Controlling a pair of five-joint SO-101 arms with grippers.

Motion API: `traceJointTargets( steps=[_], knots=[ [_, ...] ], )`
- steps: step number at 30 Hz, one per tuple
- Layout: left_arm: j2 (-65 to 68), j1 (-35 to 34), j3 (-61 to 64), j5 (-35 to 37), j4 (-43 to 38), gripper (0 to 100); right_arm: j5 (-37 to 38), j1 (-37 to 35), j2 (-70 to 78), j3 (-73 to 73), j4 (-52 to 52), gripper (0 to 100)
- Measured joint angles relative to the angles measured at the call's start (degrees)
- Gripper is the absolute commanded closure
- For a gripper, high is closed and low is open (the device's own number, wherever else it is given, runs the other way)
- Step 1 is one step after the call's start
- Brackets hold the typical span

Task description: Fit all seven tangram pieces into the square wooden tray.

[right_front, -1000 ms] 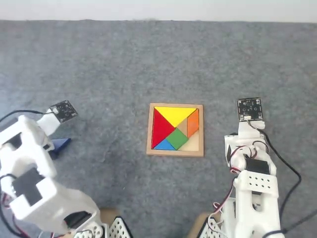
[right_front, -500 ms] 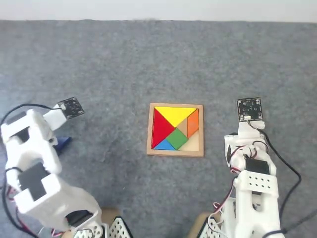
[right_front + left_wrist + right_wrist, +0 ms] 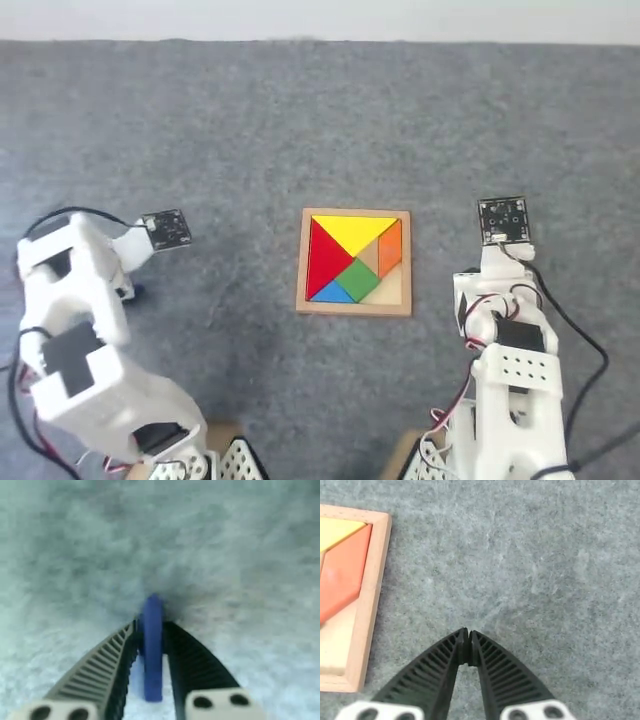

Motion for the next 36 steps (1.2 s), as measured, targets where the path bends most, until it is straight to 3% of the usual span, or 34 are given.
traceJointTargets(
  steps=[7,10,14,19,23,31,36],
  knots=[
    [1.9,2.3,-9.1,0.0,21.0,99,0.0,0.0,0.0,0.0,0.0,99.1],
    [1.9,4.0,-12.5,4.5,24.9,99,0.0,0.1,0.0,0.0,0.0,99.1],
    [2.0,7.6,-15.1,13.2,25.0,99,0.0,0.0,0.0,0.0,0.0,99.1],
    [2.0,16.6,-20.0,29.3,25.0,99,0.0,0.1,0.0,0.0,0.0,99.1],
    [1.7,26.3,-21.1,46.6,22.4,99,0.0,0.0,0.0,0.0,0.0,99.1],
    [-4.8,50.6,-17.8,78.1,9.7,99,0.0,0.0,0.0,0.0,0.0,99.1],
    [-1.8,59.6,-17.8,86.4,5.1,99,0.0,1.3,0.0,-0.3,0.0,99.1]
  ],
)
